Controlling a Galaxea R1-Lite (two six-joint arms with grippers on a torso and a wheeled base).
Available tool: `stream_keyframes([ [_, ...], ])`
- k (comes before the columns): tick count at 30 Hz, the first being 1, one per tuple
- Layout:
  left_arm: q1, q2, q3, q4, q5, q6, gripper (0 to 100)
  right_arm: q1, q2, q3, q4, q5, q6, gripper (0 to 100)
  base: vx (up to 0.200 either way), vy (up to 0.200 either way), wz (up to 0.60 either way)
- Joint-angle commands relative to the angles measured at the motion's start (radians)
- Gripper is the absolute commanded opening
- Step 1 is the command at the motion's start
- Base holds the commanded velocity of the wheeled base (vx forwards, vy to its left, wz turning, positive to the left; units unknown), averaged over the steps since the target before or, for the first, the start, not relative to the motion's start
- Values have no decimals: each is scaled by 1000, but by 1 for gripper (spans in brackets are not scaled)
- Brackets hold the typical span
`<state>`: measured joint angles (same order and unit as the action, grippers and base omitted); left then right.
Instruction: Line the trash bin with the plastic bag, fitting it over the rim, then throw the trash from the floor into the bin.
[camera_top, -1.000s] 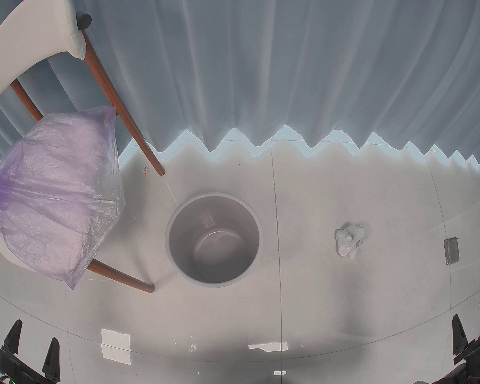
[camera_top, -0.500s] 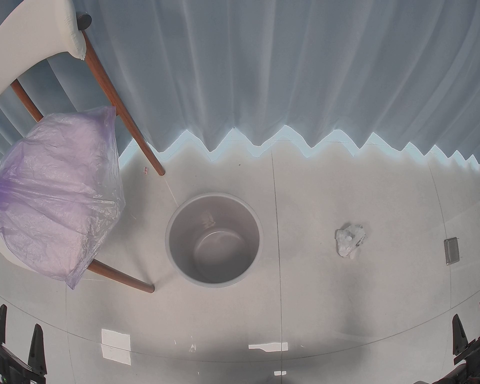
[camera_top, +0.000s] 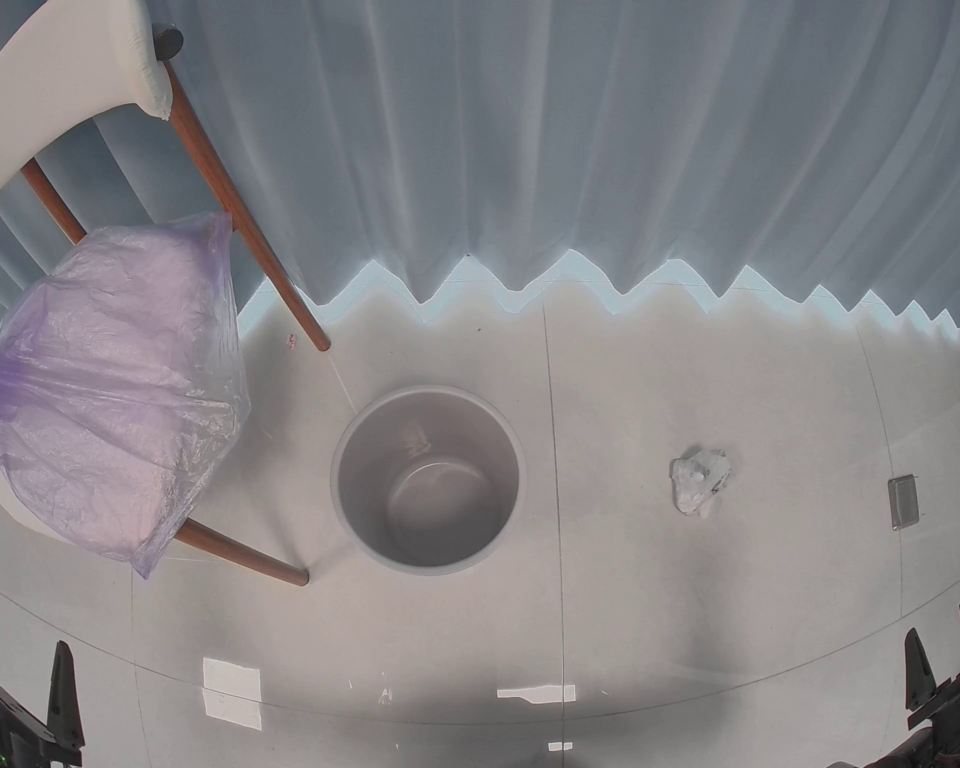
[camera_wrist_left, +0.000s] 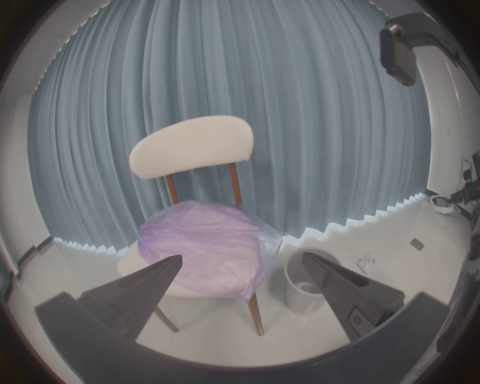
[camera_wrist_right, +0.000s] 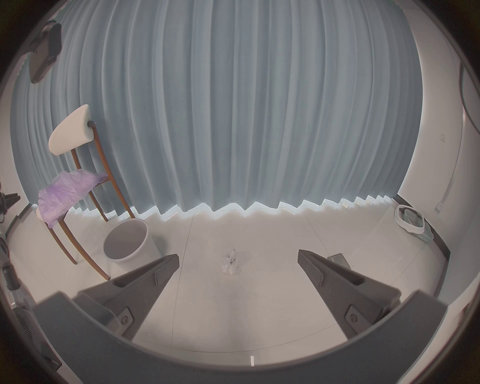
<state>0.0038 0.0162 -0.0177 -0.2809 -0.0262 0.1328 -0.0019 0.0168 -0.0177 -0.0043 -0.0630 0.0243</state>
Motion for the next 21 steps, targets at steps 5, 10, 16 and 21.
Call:
stream_keyframes([
  [5,1,-16,18,-26,-60,122,100,0,-17,18,0,0,2,100,0,0,0],
  [10,1,-16,18,-8,-222,484,100,0,-17,18,0,0,3,100,0,0,0],
  [16,1,-16,18,85,-377,794,100,0,-17,18,0,-1,5,100,0,0,0],
  [21,-1,-16,18,106,-413,831,100,0,-17,18,0,-1,5,100,0,0,0],
])
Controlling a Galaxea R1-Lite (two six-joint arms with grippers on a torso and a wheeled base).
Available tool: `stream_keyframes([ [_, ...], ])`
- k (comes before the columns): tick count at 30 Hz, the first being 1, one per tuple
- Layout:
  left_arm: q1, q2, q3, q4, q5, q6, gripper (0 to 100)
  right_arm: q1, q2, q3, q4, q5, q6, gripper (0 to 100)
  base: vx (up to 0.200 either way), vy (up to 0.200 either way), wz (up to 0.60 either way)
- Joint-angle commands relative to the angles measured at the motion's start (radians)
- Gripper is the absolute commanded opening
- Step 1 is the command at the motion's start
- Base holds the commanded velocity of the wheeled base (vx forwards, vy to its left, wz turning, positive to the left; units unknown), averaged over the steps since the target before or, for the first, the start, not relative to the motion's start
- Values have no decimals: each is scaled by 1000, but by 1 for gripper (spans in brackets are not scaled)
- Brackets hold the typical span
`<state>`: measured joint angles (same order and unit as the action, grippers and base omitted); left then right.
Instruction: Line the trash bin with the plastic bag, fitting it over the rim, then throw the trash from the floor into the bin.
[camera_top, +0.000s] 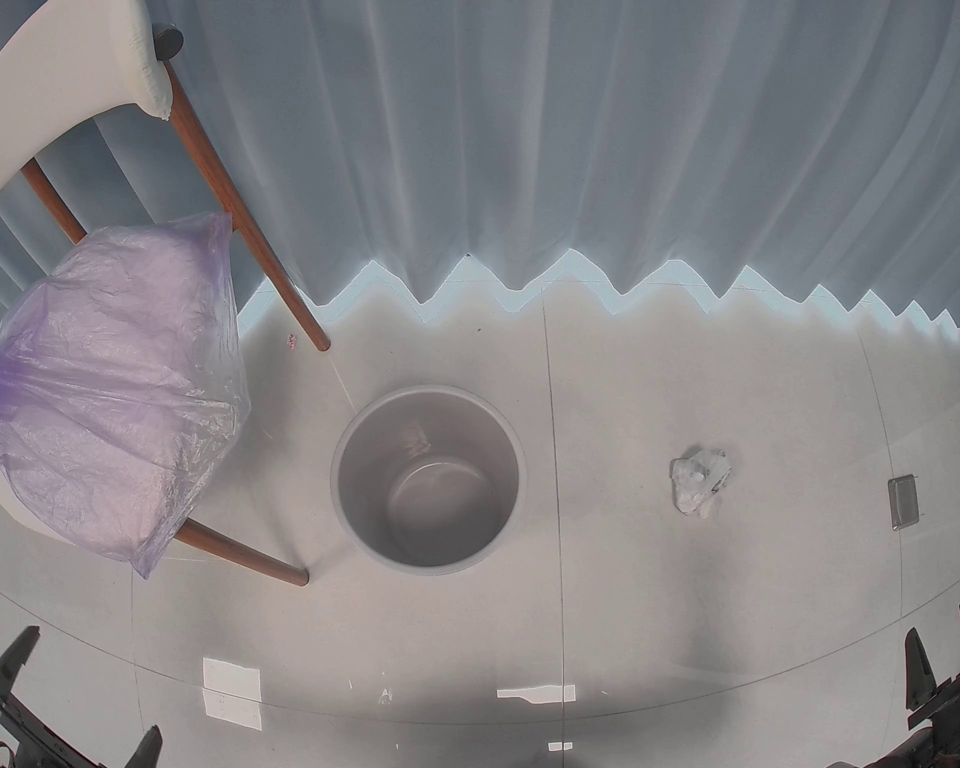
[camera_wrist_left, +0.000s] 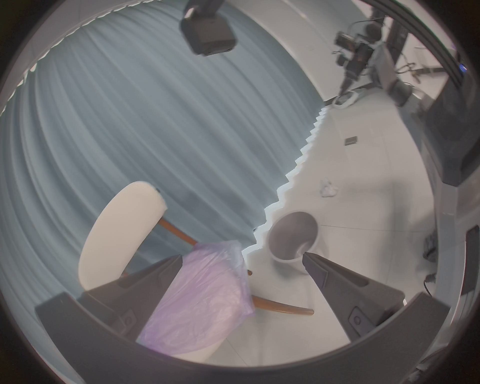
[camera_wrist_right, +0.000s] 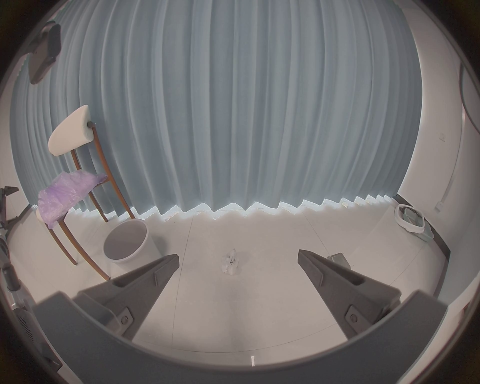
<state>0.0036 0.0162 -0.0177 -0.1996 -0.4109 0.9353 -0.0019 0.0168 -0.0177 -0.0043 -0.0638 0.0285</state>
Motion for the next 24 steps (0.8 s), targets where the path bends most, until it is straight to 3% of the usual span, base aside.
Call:
stream_keyframes([
  [1,-1,-16,18,23,-28,25,100,0,-17,18,0,-1,1,100,0,0,0],
  [9,3,-12,-54,23,47,-55,100,0,-17,18,0,1,-1,100,0,0,0],
  [13,7,-2,-81,23,47,-78,100,0,-17,18,0,-1,-1,100,0,0,0],
  [18,7,143,-206,15,49,-87,100,0,-17,18,0,1,-1,100,0,0,0],
  [24,7,194,-208,19,49,-87,100,0,-17,18,0,1,-1,100,0,0,0],
])
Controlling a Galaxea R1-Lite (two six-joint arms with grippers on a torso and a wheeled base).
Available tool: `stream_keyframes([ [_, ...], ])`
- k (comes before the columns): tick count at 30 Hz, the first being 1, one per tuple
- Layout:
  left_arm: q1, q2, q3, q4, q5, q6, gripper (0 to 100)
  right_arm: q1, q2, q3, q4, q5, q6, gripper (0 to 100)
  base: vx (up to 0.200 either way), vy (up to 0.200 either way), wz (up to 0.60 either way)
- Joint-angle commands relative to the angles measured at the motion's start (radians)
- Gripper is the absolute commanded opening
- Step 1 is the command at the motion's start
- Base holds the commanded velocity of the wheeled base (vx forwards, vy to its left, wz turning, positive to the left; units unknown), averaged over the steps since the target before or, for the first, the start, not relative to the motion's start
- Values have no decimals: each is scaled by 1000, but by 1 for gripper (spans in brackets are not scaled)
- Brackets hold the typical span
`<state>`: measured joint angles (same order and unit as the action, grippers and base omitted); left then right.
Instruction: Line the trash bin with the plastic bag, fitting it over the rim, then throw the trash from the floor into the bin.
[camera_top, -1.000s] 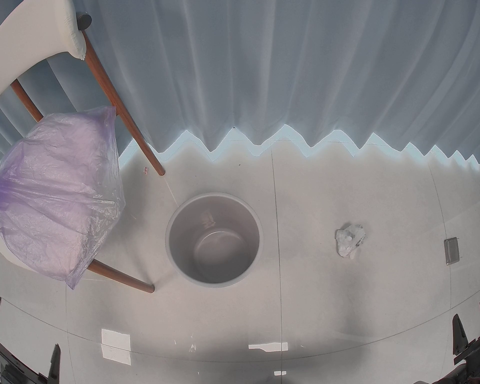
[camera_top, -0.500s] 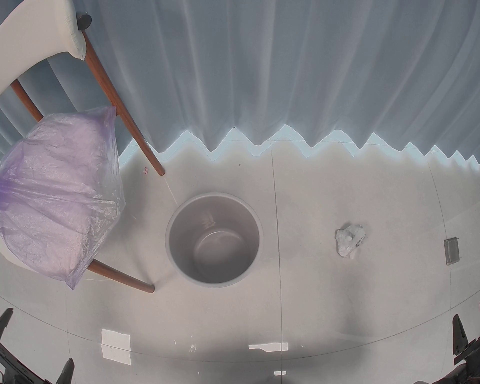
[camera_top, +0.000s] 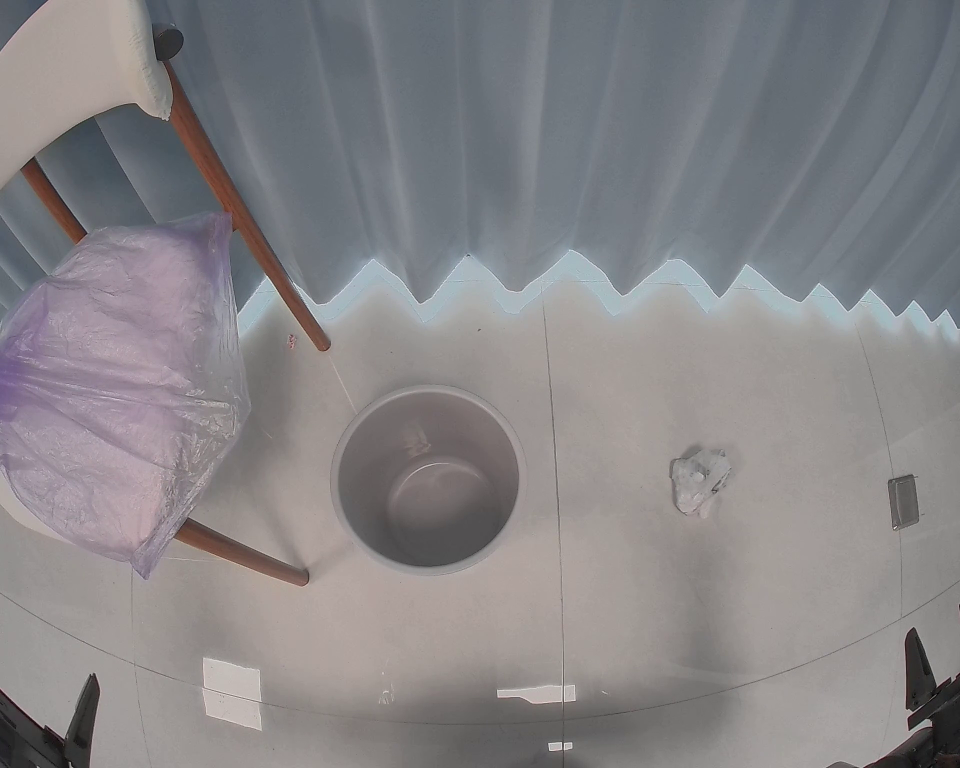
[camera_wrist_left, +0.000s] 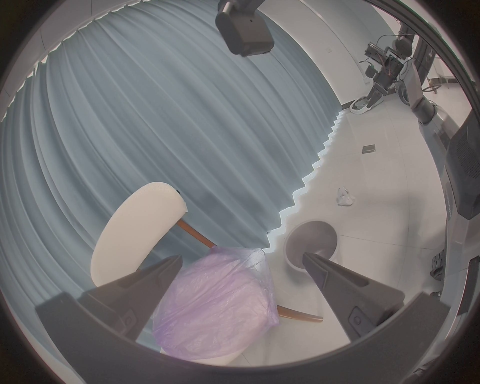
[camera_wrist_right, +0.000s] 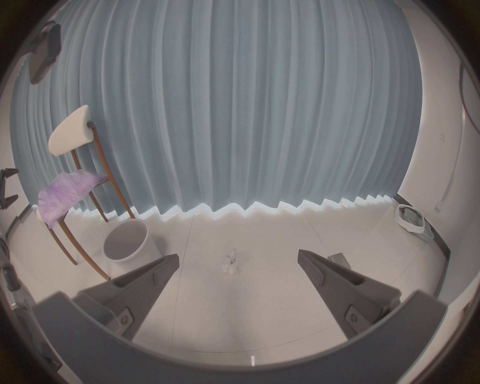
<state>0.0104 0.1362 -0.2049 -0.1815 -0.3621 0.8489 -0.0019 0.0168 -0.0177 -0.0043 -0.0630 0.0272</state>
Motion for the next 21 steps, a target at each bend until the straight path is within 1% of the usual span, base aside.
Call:
stream_keyframes([
  [1,-1,94,-25,-1,-1,-1,100,0,-17,18,0,0,0,100,0,0,0],
  [5,-30,146,-45,-7,-1,-1,100,0,-17,18,0,0,0,100,0,0,0],
  [9,-110,240,-71,-9,-3,2,100,0,-17,18,0,0,0,100,0,0,0],
  [11,-139,272,-74,-9,-3,4,100,2,-17,18,0,0,0,100,0,0,0],
  [12,-139,272,-74,-9,-3,4,100,2,-17,18,0,0,0,100,0,0,0],
  [13,-187,312,-83,-9,-1,7,100,0,-17,18,0,0,-1,100,0,0,0],
  [14,-210,329,-88,-9,-1,10,100,2,-17,18,0,0,-1,100,0,0,0],
  [17,-251,379,-108,-13,-1,24,100,0,-17,18,0,0,0,100,0,0,0],
  [19,-265,404,-119,-23,-1,30,100,0,-17,18,0,0,0,100,0,0,0],
  [21,-314,468,-140,-46,-3,32,100,0,-17,18,0,0,0,100,0,0,0],
])
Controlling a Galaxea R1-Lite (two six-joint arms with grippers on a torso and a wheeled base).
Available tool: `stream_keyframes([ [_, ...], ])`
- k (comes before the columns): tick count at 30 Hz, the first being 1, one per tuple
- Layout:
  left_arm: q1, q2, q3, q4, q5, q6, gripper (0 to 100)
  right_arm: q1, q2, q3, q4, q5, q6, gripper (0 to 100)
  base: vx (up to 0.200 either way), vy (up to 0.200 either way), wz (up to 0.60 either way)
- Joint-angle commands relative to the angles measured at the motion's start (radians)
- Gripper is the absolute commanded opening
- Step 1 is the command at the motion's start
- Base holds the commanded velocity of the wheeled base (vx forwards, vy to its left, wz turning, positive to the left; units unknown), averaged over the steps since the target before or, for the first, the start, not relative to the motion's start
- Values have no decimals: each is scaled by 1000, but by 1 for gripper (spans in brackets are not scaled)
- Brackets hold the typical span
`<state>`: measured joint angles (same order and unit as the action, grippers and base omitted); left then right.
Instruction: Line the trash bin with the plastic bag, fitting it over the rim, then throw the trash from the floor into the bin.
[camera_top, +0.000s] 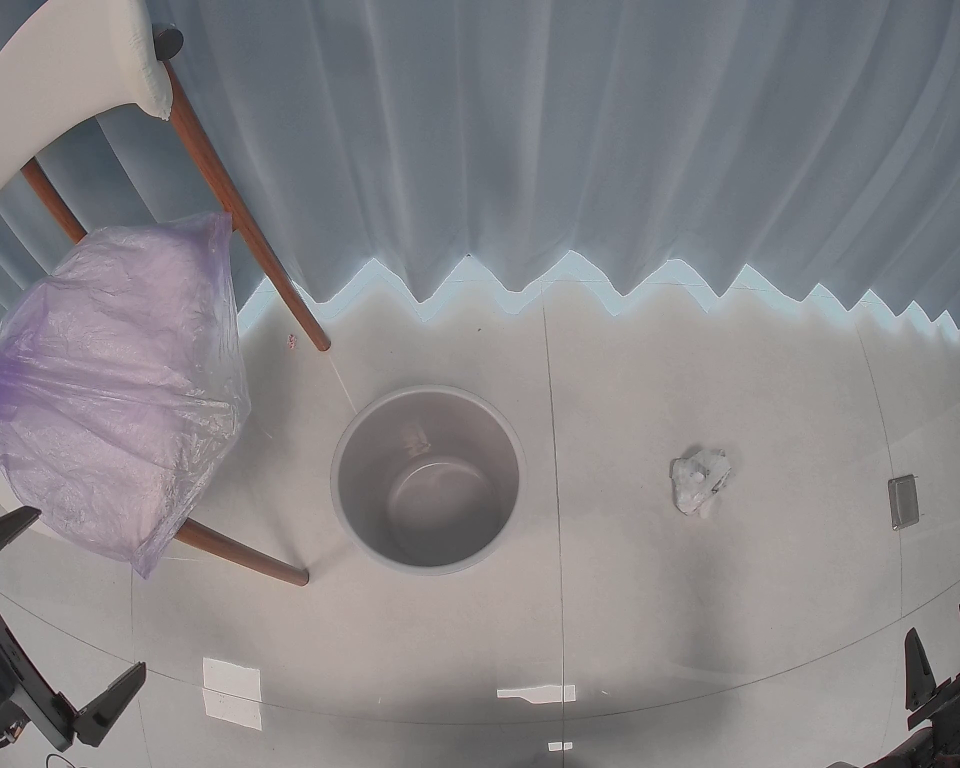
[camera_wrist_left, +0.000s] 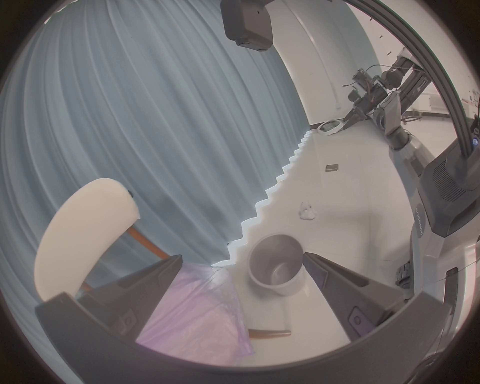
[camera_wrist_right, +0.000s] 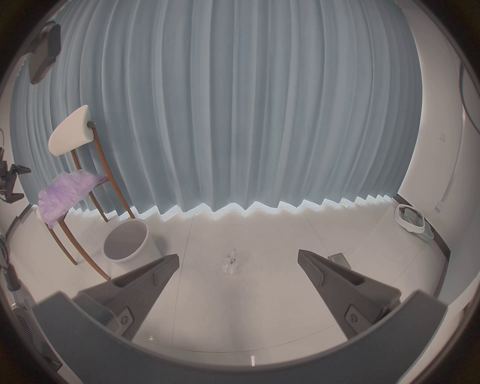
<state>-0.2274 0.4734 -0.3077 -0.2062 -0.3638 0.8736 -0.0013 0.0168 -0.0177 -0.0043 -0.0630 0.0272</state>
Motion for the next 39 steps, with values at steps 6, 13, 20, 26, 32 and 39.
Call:
stream_keyframes([
  [6,-139,281,-94,-45,-1,13,100,0,-17,18,0,0,0,100,0,0,0],
  [13,-208,390,-111,-44,6,61,100,0,-17,18,0,0,0,100,0,0,0],
  [20,-400,493,-113,-50,161,84,100,0,-17,18,3,0,-9,100,0,0,0],
  [26,-448,496,-113,-50,272,34,100,0,-17,18,4,0,-24,100,0,0,0],
  [32,-448,527,-119,-81,316,31,100,0,-17,18,4,0,-24,100,0,0,0],
  [39,-448,547,-113,-157,390,31,100,0,-17,18,4,0,-24,100,0,0,0],
])
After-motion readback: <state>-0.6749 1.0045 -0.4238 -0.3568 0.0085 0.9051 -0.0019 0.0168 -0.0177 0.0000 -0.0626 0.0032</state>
